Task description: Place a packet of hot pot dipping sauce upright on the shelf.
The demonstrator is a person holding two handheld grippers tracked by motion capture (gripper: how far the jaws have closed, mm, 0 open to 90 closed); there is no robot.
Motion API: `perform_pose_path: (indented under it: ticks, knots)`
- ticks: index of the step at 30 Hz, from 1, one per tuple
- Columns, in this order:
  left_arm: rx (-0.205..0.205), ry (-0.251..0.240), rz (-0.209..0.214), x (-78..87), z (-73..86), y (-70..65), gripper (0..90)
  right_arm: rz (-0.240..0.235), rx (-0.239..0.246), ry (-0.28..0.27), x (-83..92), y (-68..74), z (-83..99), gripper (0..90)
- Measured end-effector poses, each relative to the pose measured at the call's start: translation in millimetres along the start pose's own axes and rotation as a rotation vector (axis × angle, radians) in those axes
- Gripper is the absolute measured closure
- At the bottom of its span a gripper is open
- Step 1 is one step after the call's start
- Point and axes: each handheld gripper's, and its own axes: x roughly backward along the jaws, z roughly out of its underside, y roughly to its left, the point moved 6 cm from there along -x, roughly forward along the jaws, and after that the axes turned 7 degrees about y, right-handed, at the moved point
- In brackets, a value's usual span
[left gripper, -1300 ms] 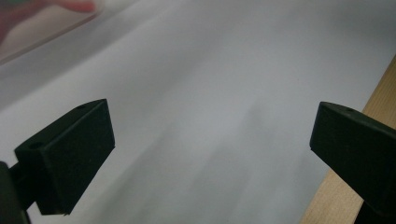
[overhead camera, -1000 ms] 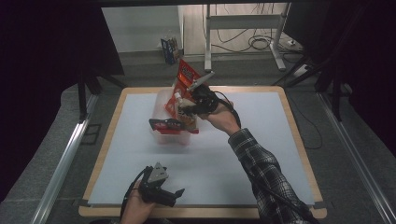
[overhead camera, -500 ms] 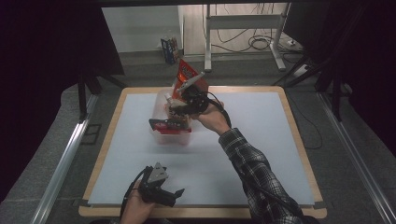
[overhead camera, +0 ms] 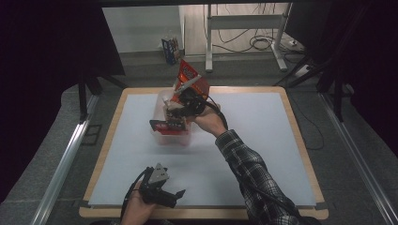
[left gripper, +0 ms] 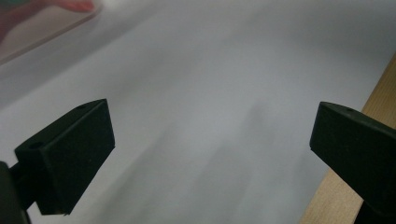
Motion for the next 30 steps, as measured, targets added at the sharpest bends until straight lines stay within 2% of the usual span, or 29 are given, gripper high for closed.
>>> perform_pose_path:
  ticks: [12,23,26,30]
  knots:
    - [-0.008,0.009,0.004,-0.8,0.5,-0.7,0.0,-0.015,-0.013,0.015,-12.0,-1.8,6.2,88.2]
    - [-0.007,0.010,0.006,-1.5,0.6,-1.3,0.0,-0.020,0.006,0.046,-24.6,-4.1,17.0,87.9]
    - [-0.008,0.012,0.006,-1.7,0.7,-1.6,0.0,-0.027,0.005,0.031,-24.3,-6.3,18.9,87.8]
    - [-0.010,0.015,0.006,-2.1,0.8,-1.9,0.0,-0.032,0.010,0.050,-22.8,-8.7,23.7,86.0]
